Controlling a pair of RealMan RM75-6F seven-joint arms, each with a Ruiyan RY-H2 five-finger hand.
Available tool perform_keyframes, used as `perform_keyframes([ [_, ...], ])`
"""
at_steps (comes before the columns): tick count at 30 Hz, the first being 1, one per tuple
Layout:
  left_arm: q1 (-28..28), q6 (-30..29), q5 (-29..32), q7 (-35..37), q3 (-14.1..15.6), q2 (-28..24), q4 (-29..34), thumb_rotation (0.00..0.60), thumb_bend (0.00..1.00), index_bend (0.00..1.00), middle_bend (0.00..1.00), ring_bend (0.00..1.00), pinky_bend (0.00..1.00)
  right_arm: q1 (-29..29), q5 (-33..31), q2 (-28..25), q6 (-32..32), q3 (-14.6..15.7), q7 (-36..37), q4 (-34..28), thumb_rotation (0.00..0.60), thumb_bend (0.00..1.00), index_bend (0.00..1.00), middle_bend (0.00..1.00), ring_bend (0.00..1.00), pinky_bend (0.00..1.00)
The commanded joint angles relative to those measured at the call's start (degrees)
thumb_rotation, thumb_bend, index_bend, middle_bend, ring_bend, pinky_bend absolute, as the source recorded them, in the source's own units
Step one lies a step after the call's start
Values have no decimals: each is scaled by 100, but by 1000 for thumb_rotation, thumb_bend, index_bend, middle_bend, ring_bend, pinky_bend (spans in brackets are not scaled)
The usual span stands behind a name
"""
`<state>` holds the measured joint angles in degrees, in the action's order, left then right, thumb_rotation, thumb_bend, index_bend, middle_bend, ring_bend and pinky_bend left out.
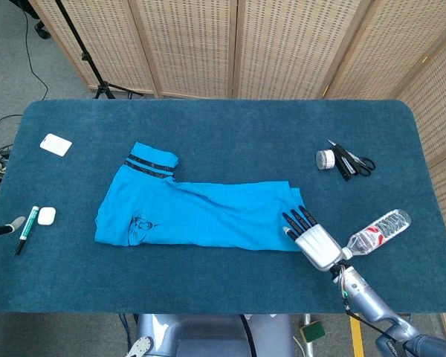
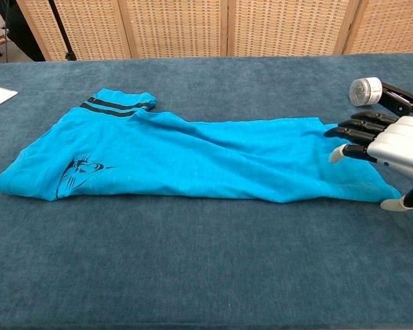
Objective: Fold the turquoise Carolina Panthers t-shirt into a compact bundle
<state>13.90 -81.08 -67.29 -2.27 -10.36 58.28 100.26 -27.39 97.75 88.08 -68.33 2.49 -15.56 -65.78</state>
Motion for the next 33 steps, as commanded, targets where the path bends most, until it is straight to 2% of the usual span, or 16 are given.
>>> perform_keyframes([
  [1,-10,-5,-8,-5,-13,4,4,600,35,0,0,0,0,-13,-19,72,7,-1,112,71,600,131,240,68,0,0],
  [14,-31,76,6,10,-83,14,-23,600,39,0,0,0,0,-176,-56,436,111,-84,143,309,600,165,240,69,0,0],
  [27,-47,137,-23,20,-109,9,-18,600,41,0,0,0,0,-197,-118,590,31,-117,167,632,600,396,299,133,0,0],
  [33,-63,139,-25,21,-125,4,-7,600,41,0,0,0,0,-183,-126,678,-113,-152,208,802,600,466,316,157,0,0],
])
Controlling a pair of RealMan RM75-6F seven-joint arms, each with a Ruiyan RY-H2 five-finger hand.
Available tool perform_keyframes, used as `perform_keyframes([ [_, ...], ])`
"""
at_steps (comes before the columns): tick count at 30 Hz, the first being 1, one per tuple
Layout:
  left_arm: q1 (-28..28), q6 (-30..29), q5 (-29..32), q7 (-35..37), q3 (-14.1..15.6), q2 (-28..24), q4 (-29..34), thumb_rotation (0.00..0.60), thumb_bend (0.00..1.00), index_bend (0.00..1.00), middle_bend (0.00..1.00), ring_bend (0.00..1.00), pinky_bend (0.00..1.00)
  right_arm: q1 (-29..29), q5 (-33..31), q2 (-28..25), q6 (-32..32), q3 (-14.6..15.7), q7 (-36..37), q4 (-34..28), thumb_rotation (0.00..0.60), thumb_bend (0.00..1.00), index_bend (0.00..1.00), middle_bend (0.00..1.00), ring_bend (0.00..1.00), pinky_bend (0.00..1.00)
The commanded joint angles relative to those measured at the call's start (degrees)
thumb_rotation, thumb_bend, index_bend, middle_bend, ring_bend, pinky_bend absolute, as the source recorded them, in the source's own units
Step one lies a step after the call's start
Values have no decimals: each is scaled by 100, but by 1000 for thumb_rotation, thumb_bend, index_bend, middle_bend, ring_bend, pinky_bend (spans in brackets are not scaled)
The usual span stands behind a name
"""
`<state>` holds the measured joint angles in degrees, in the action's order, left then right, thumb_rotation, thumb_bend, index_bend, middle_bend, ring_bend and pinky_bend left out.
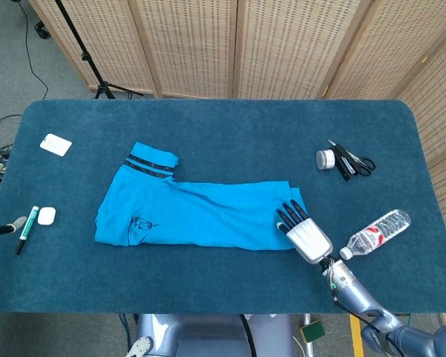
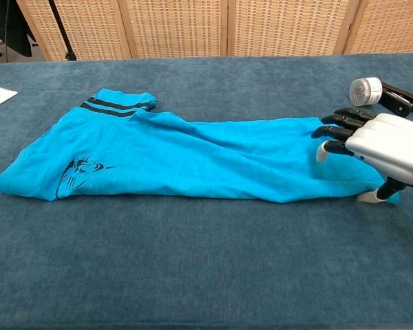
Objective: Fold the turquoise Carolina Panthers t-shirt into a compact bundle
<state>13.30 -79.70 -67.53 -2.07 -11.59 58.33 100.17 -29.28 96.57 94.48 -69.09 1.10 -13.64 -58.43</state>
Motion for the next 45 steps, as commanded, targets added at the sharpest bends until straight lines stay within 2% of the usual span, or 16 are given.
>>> perform_keyframes([
  [1,-4,7,-2,8,-4,-4,3,600,42,0,0,0,0,4,-5,51,-53,-15,19,98,600,472,319,159,0,0],
  [13,-14,42,-36,20,-13,-11,6,600,43,0,0,0,0,-15,63,111,-98,89,237,257,600,620,425,182,12,0],
  [23,-13,73,-54,5,-15,-7,12,600,43,0,0,0,0,-30,38,176,-121,89,398,419,600,575,473,182,12,0],
  [33,-14,80,-85,-24,-9,1,30,600,43,0,0,0,0,-20,90,226,-263,127,629,640,600,569,589,184,12,0],
  [45,-20,91,-110,-28,-4,-3,45,600,43,0,0,0,0,21,132,182,-423,166,707,779,600,569,634,184,12,0],
])
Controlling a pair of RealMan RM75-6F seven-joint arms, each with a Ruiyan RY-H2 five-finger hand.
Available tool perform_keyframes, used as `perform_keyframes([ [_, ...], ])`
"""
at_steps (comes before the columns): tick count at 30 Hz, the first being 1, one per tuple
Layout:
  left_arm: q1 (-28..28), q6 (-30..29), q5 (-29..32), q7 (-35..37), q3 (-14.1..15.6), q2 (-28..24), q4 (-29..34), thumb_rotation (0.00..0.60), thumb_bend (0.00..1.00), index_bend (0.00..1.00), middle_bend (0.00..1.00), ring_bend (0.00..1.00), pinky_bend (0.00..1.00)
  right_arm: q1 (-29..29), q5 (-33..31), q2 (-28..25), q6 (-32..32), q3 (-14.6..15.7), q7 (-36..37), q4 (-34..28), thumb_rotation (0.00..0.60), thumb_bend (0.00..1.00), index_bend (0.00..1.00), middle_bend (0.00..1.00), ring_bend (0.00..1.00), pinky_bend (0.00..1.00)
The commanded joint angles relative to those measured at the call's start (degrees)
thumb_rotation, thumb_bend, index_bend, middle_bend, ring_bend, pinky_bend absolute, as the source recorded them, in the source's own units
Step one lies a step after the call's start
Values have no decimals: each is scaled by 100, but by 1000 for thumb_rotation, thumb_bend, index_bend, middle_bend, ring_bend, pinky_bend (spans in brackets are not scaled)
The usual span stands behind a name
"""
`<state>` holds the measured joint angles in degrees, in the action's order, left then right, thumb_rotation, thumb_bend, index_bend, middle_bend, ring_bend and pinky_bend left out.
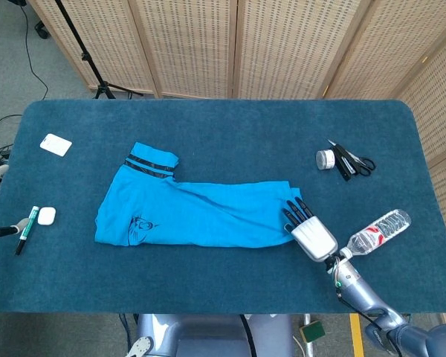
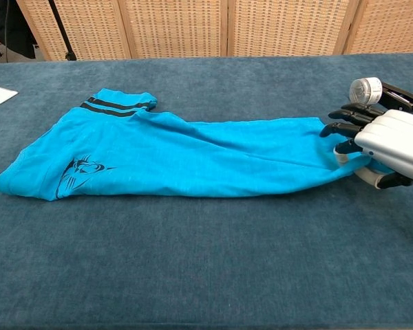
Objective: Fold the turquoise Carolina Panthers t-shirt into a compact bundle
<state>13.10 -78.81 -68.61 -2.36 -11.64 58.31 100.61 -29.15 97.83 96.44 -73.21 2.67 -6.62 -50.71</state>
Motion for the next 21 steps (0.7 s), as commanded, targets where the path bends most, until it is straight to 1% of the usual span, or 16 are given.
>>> perform_keyframes([
  [1,1,4,-9,-1,2,-2,4,600,43,0,0,0,0,19,9,-33,-27,18,5,22,600,569,636,184,12,0],
  [6,-2,6,-26,5,6,-5,11,600,44,0,0,0,0,69,38,-90,-95,65,8,59,600,569,654,184,12,0],
  [21,-22,-18,-110,25,28,-17,49,600,43,0,0,0,0,348,224,-390,-701,177,-99,73,600,569,667,184,12,0],
])
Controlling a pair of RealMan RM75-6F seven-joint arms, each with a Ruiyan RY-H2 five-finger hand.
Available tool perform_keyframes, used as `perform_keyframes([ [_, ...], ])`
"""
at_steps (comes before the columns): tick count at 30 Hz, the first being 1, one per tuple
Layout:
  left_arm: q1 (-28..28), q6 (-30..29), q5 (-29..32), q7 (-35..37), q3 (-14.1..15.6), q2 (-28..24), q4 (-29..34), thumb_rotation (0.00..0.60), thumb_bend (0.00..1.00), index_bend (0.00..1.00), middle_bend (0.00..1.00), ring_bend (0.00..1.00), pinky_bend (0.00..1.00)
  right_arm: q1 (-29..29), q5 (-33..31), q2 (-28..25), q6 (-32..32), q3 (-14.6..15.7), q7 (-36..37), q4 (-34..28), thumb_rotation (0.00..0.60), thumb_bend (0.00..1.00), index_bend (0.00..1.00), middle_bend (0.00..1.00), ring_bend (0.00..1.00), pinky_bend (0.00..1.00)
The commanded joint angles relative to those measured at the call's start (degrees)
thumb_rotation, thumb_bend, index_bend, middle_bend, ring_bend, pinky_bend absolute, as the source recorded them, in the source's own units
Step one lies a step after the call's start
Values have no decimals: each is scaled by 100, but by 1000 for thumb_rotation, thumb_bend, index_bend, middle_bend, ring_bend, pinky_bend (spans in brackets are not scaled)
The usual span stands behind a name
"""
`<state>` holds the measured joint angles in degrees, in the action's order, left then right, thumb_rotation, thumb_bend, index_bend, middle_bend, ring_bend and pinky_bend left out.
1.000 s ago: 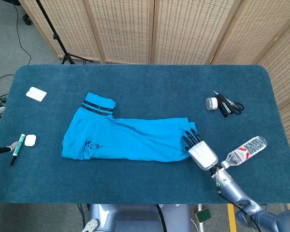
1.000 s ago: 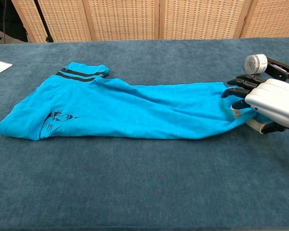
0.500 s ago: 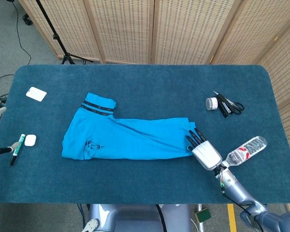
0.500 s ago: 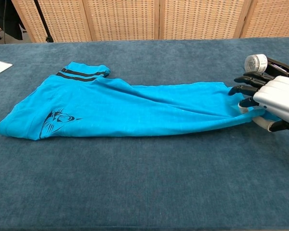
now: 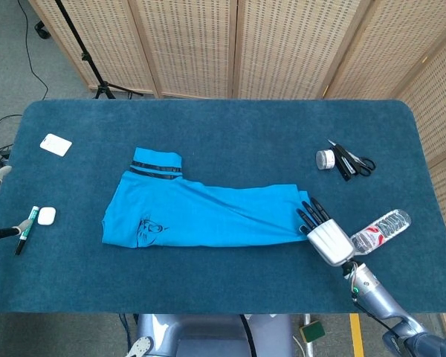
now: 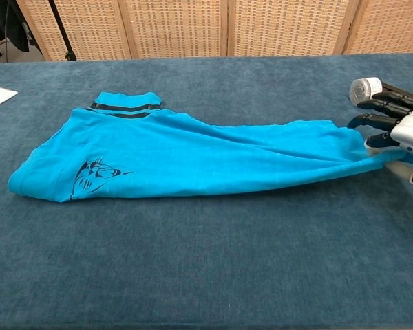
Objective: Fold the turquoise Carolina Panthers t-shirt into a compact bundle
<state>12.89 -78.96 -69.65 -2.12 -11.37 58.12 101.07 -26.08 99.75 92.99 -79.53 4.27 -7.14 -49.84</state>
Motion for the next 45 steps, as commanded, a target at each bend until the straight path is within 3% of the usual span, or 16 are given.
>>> perform_keyframes([
  [1,-3,-6,-11,3,3,0,6,600,43,0,0,0,0,58,37,-64,-97,19,-63,-19,600,569,667,184,12,0],
  [37,-39,-36,-177,89,49,-45,73,600,45,0,0,0,0,718,91,-726,-849,102,-60,230,600,569,667,184,11,0],
  [45,-37,-23,-191,109,54,-51,70,600,46,0,0,0,0,838,10,-914,-1047,-10,-11,302,600,569,667,184,11,0],
])
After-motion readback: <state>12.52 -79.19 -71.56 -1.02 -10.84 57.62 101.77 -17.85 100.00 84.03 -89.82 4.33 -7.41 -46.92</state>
